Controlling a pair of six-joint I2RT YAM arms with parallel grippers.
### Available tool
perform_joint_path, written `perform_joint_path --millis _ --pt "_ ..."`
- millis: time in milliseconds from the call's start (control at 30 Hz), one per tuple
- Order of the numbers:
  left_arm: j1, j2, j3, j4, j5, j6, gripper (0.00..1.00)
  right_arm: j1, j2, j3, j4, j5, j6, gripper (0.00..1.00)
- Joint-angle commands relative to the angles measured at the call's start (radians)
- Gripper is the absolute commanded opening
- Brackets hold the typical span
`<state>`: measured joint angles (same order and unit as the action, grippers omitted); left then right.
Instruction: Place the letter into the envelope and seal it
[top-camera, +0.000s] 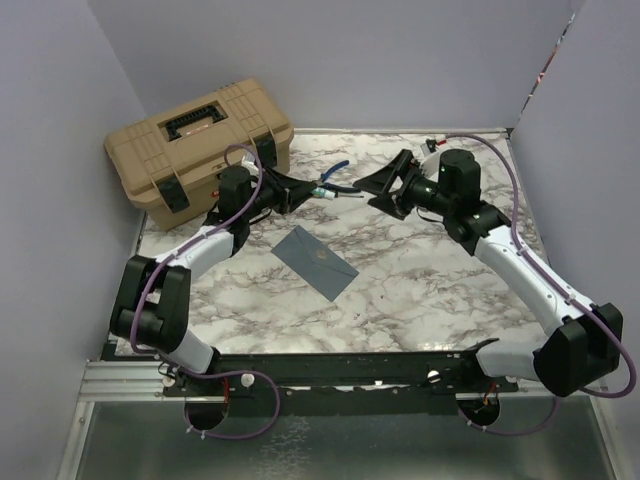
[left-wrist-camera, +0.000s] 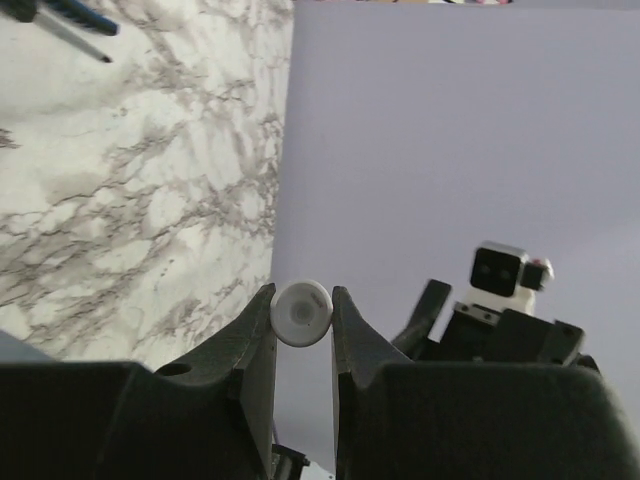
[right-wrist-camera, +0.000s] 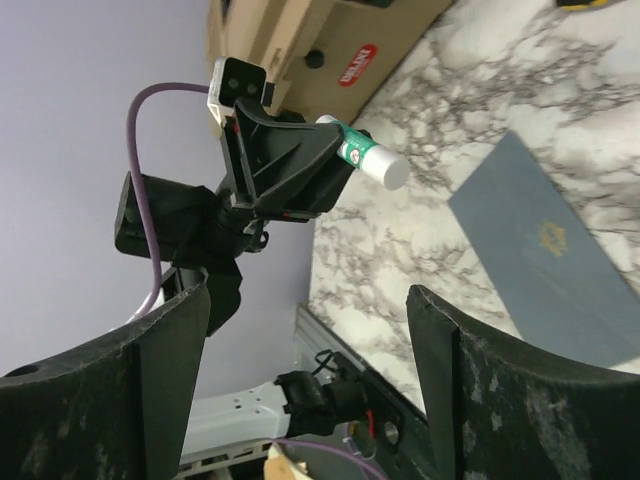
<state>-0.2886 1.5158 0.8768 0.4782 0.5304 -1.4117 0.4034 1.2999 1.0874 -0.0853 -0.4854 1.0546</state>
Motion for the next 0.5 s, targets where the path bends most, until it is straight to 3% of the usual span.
perform_joint_path --millis 0,267,467 --pt "-0.006 0.074 -0.002 -0.08 -0.083 0.058 0.1 -0.005 -0.02 -0.013 -0.213 0.13 -0.103 0.82" --pt "-0.065 0.172 -0.006 -0.183 -0.363 0.021 0.12 -0.005 -0.06 -0.019 -0.338 0.204 -0.156 0.82" --pt "-0.096 0.312 0.051 -0.183 -0.46 -0.082 0.12 -0.005 -0.051 0.055 -0.463 0.237 -0.256 0.82"
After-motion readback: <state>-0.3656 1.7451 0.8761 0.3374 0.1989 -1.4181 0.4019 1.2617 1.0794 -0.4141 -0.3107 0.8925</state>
